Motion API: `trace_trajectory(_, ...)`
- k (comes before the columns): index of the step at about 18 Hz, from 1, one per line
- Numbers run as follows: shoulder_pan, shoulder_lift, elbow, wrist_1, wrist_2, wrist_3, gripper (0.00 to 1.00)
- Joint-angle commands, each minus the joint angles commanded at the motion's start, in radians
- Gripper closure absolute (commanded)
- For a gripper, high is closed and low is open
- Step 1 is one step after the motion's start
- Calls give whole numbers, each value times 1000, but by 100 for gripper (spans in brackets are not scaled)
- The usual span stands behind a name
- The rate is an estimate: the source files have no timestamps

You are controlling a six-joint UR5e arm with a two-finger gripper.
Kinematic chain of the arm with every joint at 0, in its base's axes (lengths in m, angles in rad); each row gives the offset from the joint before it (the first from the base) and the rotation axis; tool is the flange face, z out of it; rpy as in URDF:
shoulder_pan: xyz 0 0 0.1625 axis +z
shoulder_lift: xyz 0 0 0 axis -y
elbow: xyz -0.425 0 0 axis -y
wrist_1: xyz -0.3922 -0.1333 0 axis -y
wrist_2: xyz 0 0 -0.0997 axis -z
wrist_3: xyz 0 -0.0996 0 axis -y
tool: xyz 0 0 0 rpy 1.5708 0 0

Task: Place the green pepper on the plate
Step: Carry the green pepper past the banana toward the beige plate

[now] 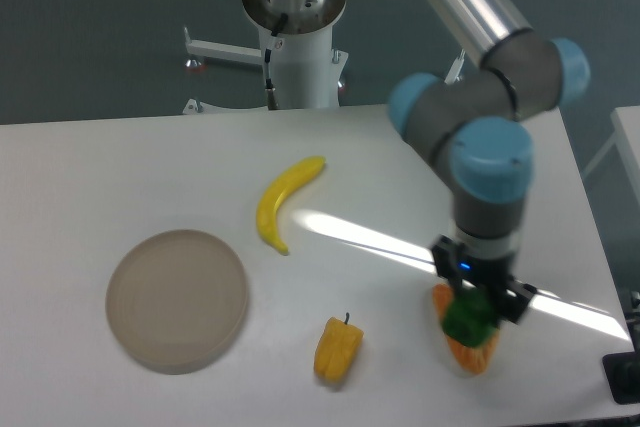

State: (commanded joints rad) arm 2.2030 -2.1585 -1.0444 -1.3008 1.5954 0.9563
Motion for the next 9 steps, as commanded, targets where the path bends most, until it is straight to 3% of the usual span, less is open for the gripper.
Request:
trace_trajectory(5,-124,80,-103,-6,-3,-206,71)
trace_trajectory(9,-206,107,-153,-6,-3,-347,71)
